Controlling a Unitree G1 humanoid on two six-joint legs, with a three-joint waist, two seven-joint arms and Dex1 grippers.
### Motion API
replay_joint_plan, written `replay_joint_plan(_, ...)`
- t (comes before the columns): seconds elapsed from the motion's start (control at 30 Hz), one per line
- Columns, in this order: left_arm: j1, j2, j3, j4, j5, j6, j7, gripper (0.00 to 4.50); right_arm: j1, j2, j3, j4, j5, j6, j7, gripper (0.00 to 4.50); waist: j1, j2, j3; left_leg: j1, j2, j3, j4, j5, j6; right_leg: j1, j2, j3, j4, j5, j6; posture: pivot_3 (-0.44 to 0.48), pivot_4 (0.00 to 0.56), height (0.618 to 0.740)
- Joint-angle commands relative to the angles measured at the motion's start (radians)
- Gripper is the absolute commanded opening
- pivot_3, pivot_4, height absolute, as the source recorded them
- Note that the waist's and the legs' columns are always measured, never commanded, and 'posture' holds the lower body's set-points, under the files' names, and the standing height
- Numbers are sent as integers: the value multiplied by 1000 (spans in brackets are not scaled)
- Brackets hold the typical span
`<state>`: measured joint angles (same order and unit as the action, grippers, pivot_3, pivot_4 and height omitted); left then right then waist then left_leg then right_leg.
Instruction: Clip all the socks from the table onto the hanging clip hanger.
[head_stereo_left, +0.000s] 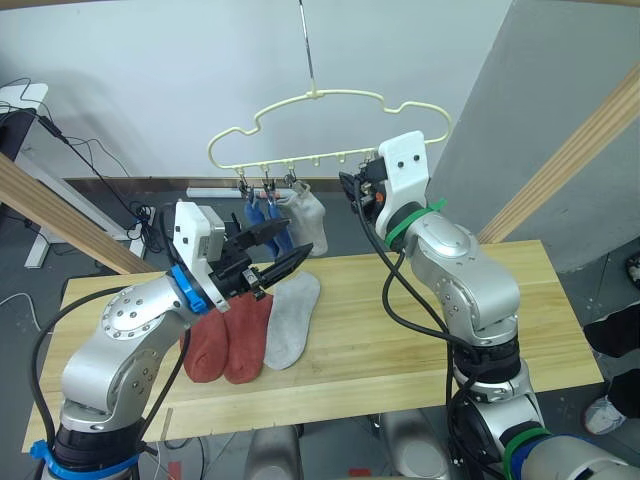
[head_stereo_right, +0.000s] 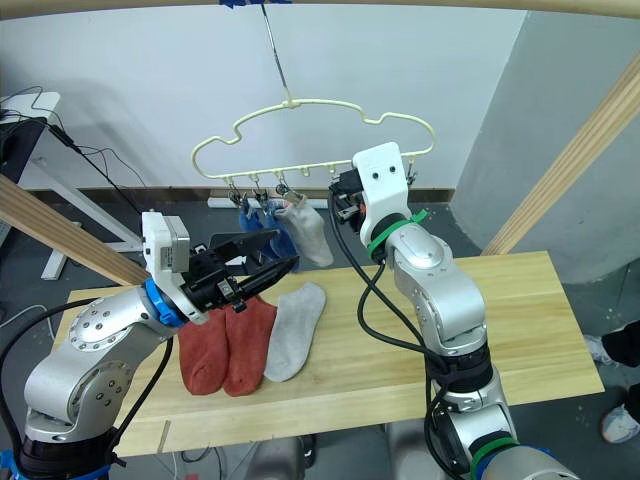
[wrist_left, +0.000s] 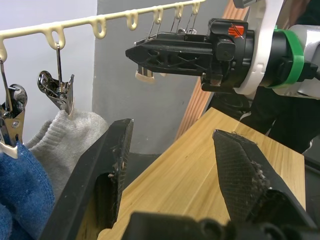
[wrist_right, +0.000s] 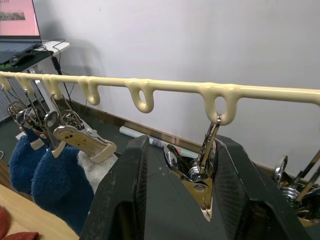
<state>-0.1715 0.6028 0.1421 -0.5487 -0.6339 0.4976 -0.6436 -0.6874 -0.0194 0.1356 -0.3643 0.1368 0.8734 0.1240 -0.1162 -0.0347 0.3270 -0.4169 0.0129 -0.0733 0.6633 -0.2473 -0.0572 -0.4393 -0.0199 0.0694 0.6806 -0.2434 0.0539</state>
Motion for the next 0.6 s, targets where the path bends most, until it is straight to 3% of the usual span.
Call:
replay_joint_plan(0.03, -6, 0, -1, -26, -3, -4, 0, 2811, -7, 14, -19, -19, 1, -41, -12, 1834, 0, 0, 0, 0, 0, 0, 0, 0, 0, 0, 0, 0, 0, 0, 0, -169, 261, 740)
replay_joint_plan(0.13, -5, 0, -3, -25, 0, -6, 1, 2811, -6, 14, -18, -14, 1, -45, -12, 1669, 0, 0, 0, 0, 0, 0, 0, 0, 0, 0, 0, 0, 0, 0, 0, -170, 261, 740)
replay_joint_plan(0.37, 14, -10, 3, -25, -5, -5, 10, 2811, -3, 14, -17, -12, 4, -55, -12, 32, 0, 0, 0, 0, 0, 0, 0, 0, 0, 0, 0, 0, 0, 0, 0, -169, 263, 740)
replay_joint_plan(0.5, 25, -25, -2, -19, 47, -23, 49, 2811, -2, 13, -17, -12, 6, -58, -10, 13, 0, 0, 0, 0, 0, 0, 0, 0, 0, 0, 0, 0, 0, 0, 0, -168, 264, 740)
replay_joint_plan(0.6, 112, -71, -37, 0, 169, -10, 183, 2811, -1, 7, -16, -10, 6, -57, -5, 13, -3, 0, -1, 0, 0, 0, 0, 0, 0, 0, 0, 0, 0, 0, 0, -169, 267, 740)
